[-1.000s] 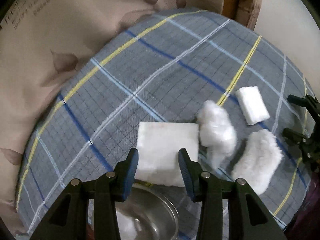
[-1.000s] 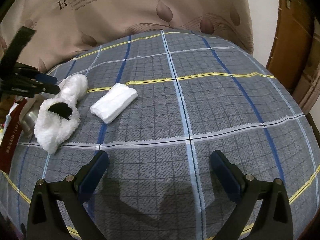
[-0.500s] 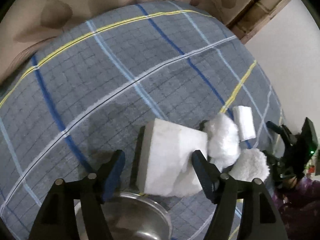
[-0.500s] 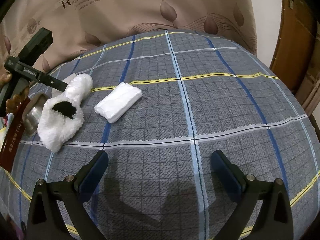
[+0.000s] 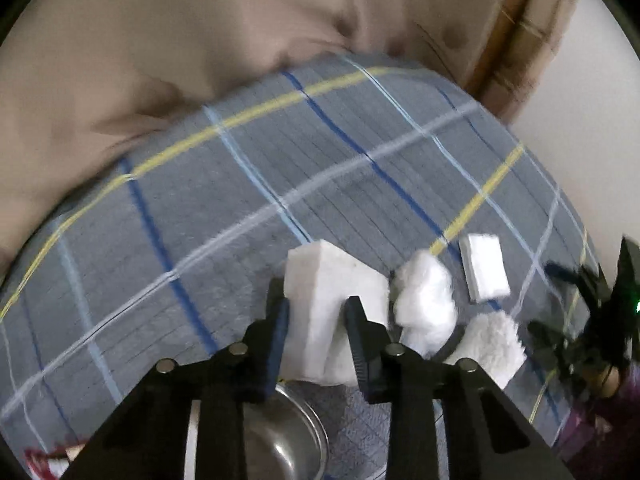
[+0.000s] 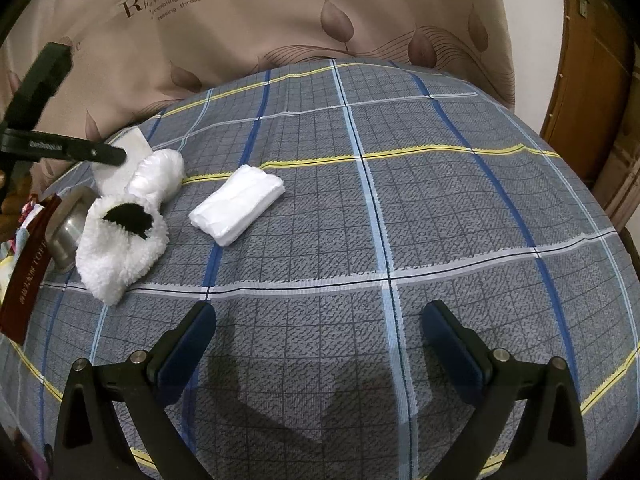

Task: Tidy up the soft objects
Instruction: 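Lift the foam block with the left gripper while the right gripper grasps the clear plastic bag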

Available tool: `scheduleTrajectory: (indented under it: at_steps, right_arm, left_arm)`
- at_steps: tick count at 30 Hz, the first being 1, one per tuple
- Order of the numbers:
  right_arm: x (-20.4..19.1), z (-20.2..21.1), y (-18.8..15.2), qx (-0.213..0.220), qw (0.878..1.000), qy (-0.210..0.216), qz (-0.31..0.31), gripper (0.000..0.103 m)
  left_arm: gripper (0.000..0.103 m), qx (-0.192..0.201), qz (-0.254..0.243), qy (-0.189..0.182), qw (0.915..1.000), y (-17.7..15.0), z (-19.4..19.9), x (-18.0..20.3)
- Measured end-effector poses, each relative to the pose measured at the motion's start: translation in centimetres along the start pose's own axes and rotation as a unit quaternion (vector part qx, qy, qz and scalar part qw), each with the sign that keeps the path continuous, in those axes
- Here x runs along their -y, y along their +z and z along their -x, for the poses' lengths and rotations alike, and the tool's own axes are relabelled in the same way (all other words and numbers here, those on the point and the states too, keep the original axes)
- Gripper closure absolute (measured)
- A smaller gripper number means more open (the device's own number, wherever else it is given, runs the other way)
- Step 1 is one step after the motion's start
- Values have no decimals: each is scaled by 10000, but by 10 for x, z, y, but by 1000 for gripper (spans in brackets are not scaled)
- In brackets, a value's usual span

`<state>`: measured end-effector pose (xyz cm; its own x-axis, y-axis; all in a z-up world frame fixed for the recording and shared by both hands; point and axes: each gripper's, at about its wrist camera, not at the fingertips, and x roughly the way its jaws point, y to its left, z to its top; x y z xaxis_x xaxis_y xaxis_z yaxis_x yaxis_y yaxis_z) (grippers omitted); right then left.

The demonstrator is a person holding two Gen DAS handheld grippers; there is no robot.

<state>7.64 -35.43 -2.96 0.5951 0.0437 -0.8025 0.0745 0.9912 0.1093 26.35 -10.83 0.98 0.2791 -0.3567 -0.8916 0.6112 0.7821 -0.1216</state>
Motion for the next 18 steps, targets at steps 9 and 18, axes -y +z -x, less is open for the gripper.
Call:
scheduleTrajectory:
  at_steps: [9, 18]
  right_arm:
    - [1, 0, 0, 2, 10000, 2, 0, 0]
    - [0, 0, 0, 0, 10000, -3, 5, 0]
  left_arm:
    - [76, 565, 584, 220, 9965, -9, 36, 2]
    - [76, 933, 1268, 384, 9868, -30, 69, -17]
